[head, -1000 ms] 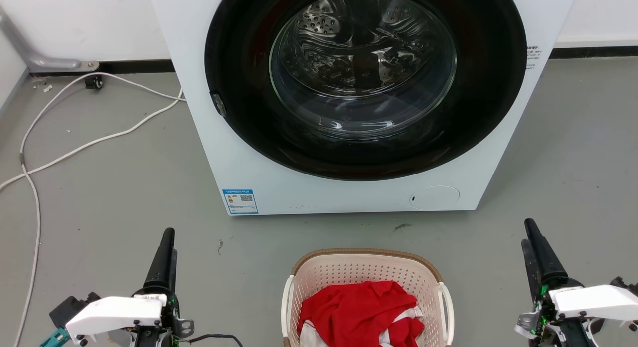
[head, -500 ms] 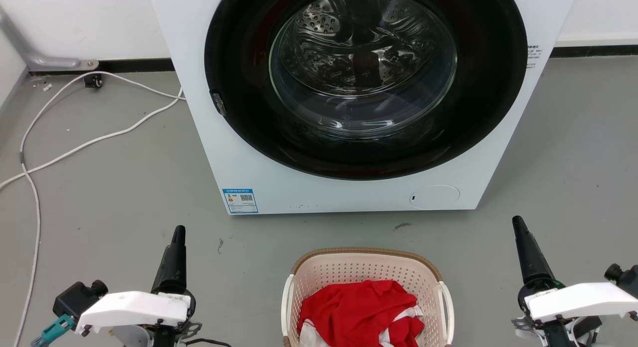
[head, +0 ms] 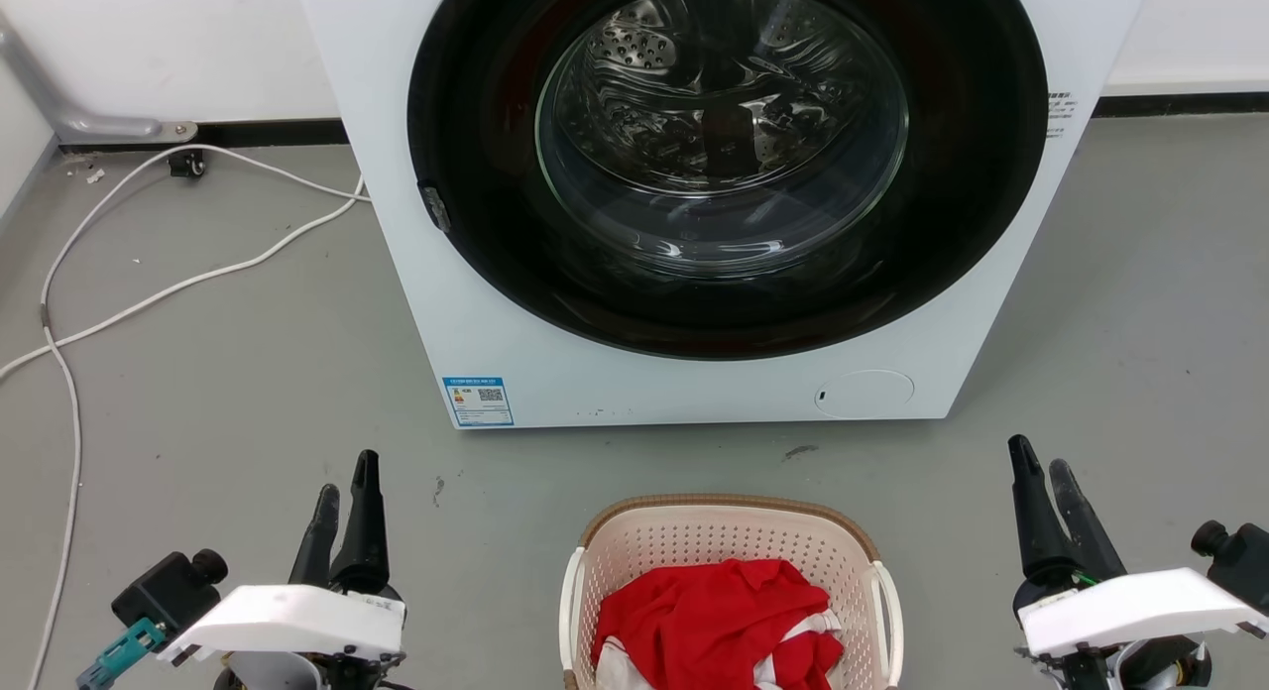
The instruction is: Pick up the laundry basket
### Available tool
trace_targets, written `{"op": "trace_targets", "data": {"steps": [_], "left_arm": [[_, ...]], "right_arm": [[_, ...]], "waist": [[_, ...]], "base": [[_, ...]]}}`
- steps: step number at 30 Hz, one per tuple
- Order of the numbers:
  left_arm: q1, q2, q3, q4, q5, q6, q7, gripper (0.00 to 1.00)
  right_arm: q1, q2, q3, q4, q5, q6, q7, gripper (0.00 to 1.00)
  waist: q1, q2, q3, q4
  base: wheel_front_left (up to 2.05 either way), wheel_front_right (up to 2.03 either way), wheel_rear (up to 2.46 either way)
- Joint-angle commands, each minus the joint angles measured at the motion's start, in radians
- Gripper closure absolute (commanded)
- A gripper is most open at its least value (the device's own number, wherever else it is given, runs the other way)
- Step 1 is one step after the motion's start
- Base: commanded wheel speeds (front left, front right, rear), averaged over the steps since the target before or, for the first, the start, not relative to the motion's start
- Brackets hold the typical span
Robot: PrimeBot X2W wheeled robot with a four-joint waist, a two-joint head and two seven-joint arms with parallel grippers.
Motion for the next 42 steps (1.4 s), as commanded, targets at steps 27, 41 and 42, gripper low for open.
{"op": "trace_targets", "data": {"steps": [27,41,42], "left_arm": [[0.039,0.005,-0.024,-0.039,0.364,0.011,-0.086,0.0],[0.06,0.005,-0.026,-0.052,0.516,0.014,-0.123,0.0],[0.061,0.005,-0.025,-0.052,0.526,0.015,-0.126,0.0]], "right_arm": [[0.045,-0.003,0.006,-0.057,-0.401,0.0,-0.089,0.0],[0.067,-0.004,0.006,-0.073,-0.571,0.0,-0.125,0.0],[0.069,-0.004,0.005,-0.074,-0.581,0.0,-0.128,0.0]], "waist": [[0.0,-0.0001,-0.004,0.001],[0.0,-0.0001,-0.004,-0.002],[0.0,-0.0001,-0.004,-0.002]], "base": [[0.0,0.0,0.0],[0.0,0.0,0.0],[0.0,0.0,0.0]]}}
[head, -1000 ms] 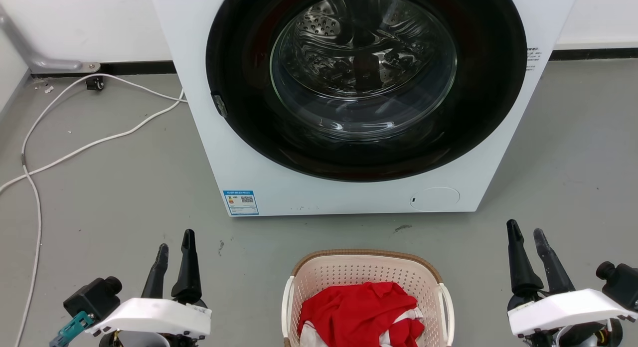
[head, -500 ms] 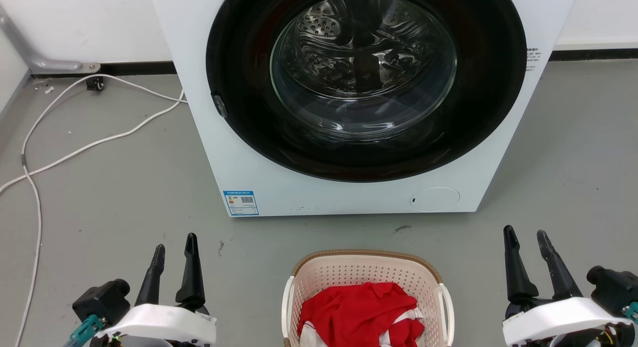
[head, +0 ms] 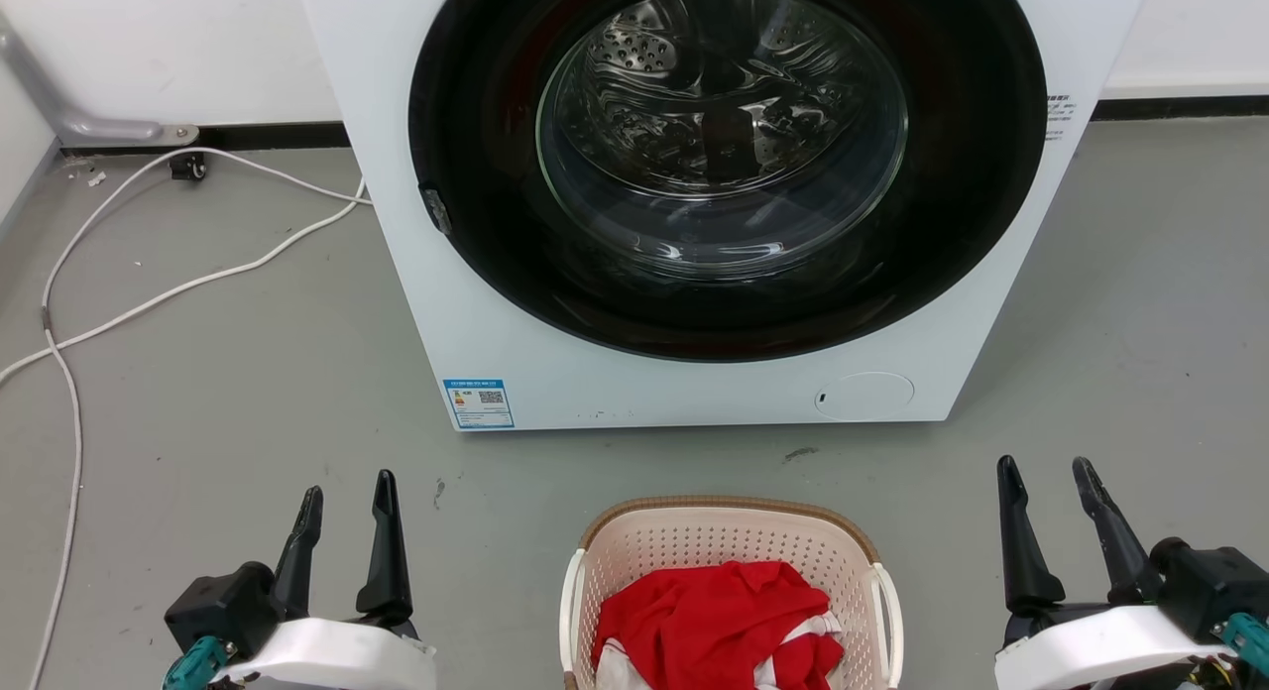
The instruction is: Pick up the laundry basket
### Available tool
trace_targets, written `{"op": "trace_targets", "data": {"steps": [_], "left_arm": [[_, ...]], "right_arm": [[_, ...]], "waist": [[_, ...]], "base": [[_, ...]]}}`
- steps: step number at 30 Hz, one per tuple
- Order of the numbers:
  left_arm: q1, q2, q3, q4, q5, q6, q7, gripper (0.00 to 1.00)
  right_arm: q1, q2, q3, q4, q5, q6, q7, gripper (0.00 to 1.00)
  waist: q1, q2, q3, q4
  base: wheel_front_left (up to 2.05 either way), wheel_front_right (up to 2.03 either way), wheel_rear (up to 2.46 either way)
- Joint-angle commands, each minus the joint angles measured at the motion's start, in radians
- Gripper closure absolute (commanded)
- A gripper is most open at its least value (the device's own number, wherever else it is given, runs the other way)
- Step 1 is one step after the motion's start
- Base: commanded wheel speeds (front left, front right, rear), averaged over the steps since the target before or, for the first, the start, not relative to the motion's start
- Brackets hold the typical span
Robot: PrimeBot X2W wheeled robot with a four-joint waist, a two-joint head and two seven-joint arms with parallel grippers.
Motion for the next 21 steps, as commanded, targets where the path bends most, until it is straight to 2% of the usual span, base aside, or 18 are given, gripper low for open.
{"op": "trace_targets", "data": {"steps": [1,21], "left_arm": [[0.004,0.003,0.0,-0.011,0.028,0.004,-0.011,0.0],[0.029,0.004,0.005,-0.019,0.184,0.012,-0.053,0.0]], "right_arm": [[0.011,-0.004,-0.001,-0.013,-0.031,0.0,-0.01,0.0],[0.032,-0.004,-0.005,-0.03,-0.19,0.0,-0.052,0.0]], "waist": [[0.0,0.0,-0.001,0.0],[0.0,0.0,-0.004,0.001]], "base": [[0.0,0.0,0.0],[0.0,0.0,0.0]]}}
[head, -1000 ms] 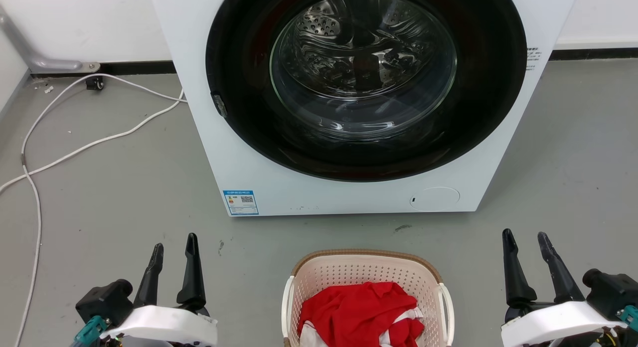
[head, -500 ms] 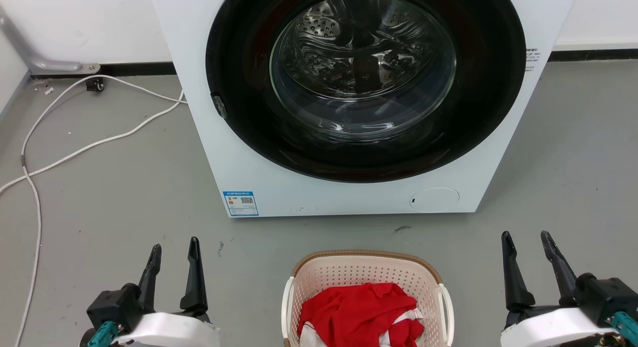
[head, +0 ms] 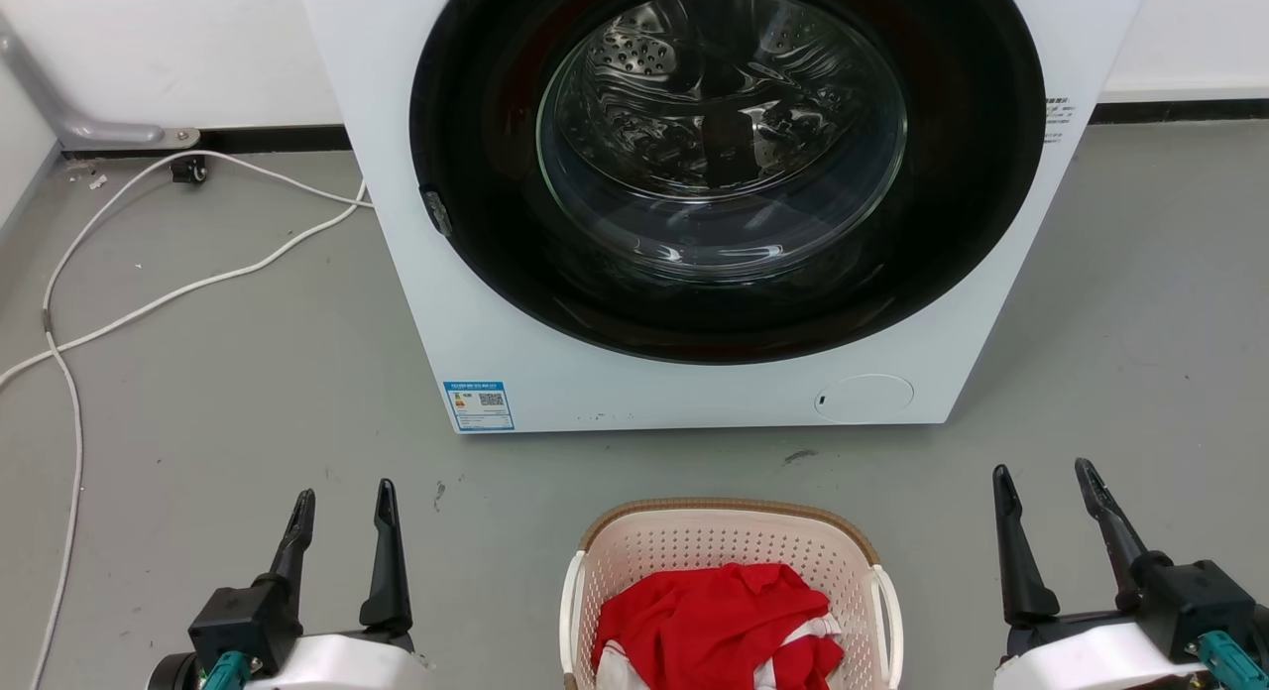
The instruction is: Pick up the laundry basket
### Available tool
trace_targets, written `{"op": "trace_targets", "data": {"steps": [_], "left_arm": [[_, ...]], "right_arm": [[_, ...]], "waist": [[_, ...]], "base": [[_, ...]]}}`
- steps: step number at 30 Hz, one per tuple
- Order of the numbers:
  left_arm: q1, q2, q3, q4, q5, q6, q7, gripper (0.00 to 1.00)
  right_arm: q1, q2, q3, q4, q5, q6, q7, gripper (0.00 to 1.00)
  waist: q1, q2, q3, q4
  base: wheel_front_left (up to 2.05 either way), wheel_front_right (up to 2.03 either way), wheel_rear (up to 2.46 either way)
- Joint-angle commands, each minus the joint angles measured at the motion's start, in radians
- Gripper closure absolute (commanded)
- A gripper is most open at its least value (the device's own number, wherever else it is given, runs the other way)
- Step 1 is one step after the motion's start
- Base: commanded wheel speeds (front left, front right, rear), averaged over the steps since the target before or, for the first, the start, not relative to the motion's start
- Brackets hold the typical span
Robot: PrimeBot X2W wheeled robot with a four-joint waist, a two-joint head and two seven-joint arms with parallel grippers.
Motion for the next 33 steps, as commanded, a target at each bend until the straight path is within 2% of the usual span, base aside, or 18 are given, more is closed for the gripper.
{"op": "trace_targets", "data": {"steps": [1,19,33], "left_arm": [[0.008,0.003,0.002,-0.01,0.025,0.0,-0.01,0.0],[0.031,0.003,-0.001,-0.016,0.147,0.006,-0.041,0.0],[0.036,0.003,0.003,-0.003,0.139,0.002,-0.04,0.0]], "right_arm": [[0.011,-0.004,0.001,-0.011,-0.026,0.0,-0.009,0.0],[0.031,-0.004,0.003,-0.021,-0.154,0.0,-0.039,0.0],[0.032,-0.004,-0.003,-0.008,-0.132,0.0,-0.038,0.0]], "waist": [[0.0,0.0,0.0,-0.001],[0.0,0.0,-0.005,0.0],[0.0,0.0,-0.01,-0.002]], "base": [[0.0,0.0,0.0],[0.0,0.0,0.0],[0.0,0.0,0.0]]}}
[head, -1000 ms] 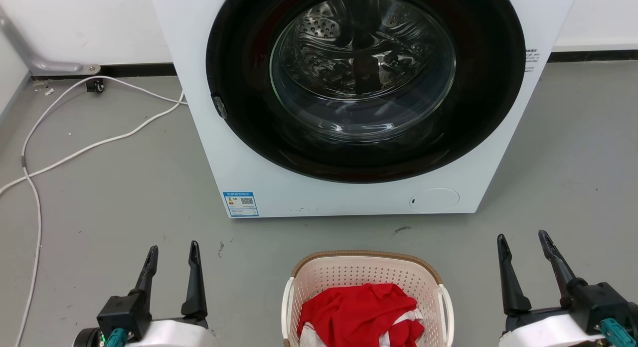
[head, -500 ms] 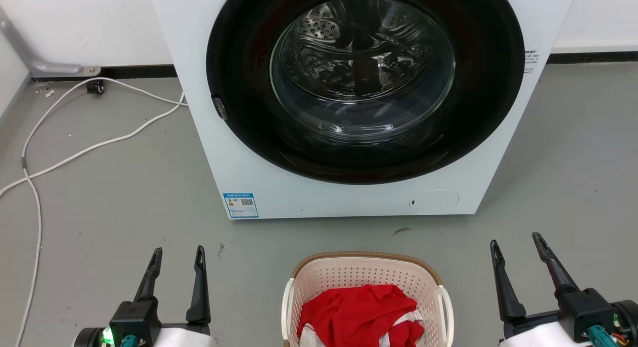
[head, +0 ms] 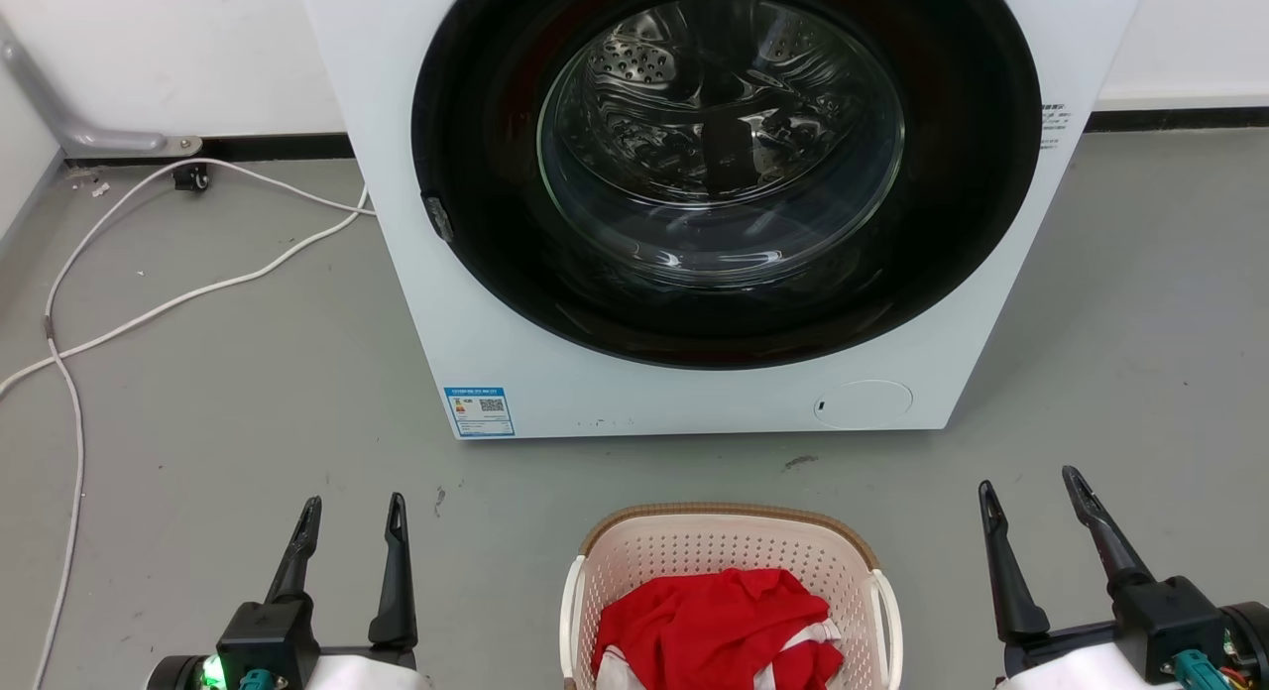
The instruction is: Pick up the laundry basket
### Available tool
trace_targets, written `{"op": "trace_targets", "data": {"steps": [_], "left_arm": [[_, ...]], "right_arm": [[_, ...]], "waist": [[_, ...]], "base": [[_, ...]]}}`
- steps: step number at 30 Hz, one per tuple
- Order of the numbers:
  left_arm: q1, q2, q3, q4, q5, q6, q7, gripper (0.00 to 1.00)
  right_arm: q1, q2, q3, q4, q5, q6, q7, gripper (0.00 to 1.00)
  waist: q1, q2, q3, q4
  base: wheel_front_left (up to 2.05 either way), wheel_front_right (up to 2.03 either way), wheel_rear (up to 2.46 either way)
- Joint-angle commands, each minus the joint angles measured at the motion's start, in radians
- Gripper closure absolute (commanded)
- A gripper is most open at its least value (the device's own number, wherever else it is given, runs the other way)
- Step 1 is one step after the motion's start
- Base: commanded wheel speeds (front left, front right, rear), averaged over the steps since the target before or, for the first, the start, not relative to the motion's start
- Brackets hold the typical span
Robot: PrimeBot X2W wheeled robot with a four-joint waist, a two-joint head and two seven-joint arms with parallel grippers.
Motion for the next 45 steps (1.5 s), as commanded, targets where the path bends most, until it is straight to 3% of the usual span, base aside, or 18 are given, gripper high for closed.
{"op": "trace_targets", "data": {"steps": [1,12,33,45], "left_arm": [[0.012,0.002,0.002,0.002,0.001,0.0,-0.005,0.0],[-0.034,0.002,-0.042,0.043,-0.006,-0.015,-0.004,0.0],[-0.462,0.013,-0.135,0.568,0.048,-0.05,-0.004,0.0],[-0.751,0.014,-0.182,0.953,0.026,-0.077,-0.004,0.0]], "right_arm": [[0.01,-0.003,0.001,0.002,0.001,0.0,-0.004,0.0],[-0.022,-0.003,0.011,0.057,-0.011,0.0,-0.003,0.0],[-0.403,-0.002,0.049,0.573,-0.102,0.0,-0.003,0.0],[-0.652,-0.002,0.043,0.834,-0.169,-0.001,-0.003,0.0]], "waist": [[0.0,0.0,0.0,-0.001],[0.0,0.0,0.035,-0.018],[0.0,0.0,0.384,-0.073],[0.0,0.0,0.604,-0.068]], "base": [[0.0,0.0,0.0],[0.0,0.0,0.0],[0.0,0.0,0.0],[0.0,0.0,0.0]]}}
